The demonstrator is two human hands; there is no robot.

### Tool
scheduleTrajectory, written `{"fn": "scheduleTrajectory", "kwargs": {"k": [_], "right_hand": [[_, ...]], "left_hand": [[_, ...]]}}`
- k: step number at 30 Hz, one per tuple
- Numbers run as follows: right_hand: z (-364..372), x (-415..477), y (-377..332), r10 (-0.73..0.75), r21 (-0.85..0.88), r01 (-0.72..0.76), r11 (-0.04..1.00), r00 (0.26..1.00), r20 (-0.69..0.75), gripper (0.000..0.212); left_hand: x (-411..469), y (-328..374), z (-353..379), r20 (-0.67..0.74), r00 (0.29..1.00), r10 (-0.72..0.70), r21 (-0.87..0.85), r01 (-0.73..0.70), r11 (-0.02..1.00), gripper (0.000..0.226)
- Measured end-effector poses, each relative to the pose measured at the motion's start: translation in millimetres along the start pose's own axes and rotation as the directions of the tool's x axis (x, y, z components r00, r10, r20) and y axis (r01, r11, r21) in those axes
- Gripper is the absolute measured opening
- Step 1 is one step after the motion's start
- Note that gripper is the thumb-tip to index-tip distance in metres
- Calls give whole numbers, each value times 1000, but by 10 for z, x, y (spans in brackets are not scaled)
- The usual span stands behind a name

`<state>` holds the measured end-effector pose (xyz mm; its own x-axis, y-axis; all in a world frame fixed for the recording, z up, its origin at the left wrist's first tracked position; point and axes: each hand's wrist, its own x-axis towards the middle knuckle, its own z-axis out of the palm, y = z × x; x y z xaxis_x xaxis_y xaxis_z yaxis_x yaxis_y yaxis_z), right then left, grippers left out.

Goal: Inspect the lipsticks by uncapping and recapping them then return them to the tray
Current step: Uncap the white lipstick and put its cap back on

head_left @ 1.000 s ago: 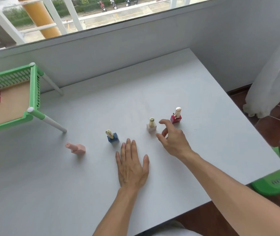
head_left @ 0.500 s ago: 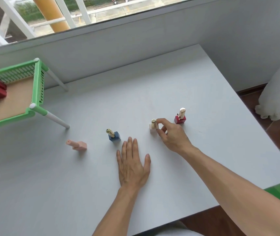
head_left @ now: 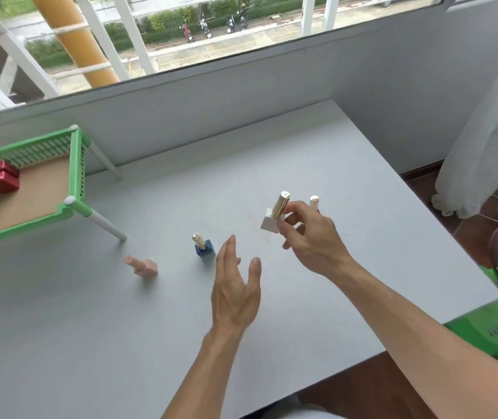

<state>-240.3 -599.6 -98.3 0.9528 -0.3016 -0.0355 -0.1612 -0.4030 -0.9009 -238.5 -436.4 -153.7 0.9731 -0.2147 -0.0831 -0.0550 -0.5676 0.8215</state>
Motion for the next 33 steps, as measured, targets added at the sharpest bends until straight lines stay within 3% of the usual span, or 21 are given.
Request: {"fn": "scheduleTrajectory", "kwargs": {"k": [5, 12, 24, 28, 33], "right_hand": [[-124, -151, -530, -69, 77, 70, 995, 998, -17, 6], [-262, -372, -1247, -202, 209, 206, 956, 979, -40, 6], [-336, -614, -1853, -368, 298, 366, 882, 928, -51, 12], [-512, -552, -2012, -383, 388, 360, 848, 923, -19, 28], [-688, -413, -2193, -464, 456, 398, 796, 885, 37, 18]], "left_hand": [[12, 550, -409, 18, 999, 46, -380, -36, 924, 48], [-91, 1074, -971, -104, 982, 158, -624, -188, 759, 28], [-330, 1402, -1472, -164, 954, 253, -786, -281, 551, 17], [-359, 1414, -1554, -157, 955, 251, -801, -272, 533, 15], [-371, 1423, -1614, -128, 955, 267, -801, -258, 540, 17]]}}
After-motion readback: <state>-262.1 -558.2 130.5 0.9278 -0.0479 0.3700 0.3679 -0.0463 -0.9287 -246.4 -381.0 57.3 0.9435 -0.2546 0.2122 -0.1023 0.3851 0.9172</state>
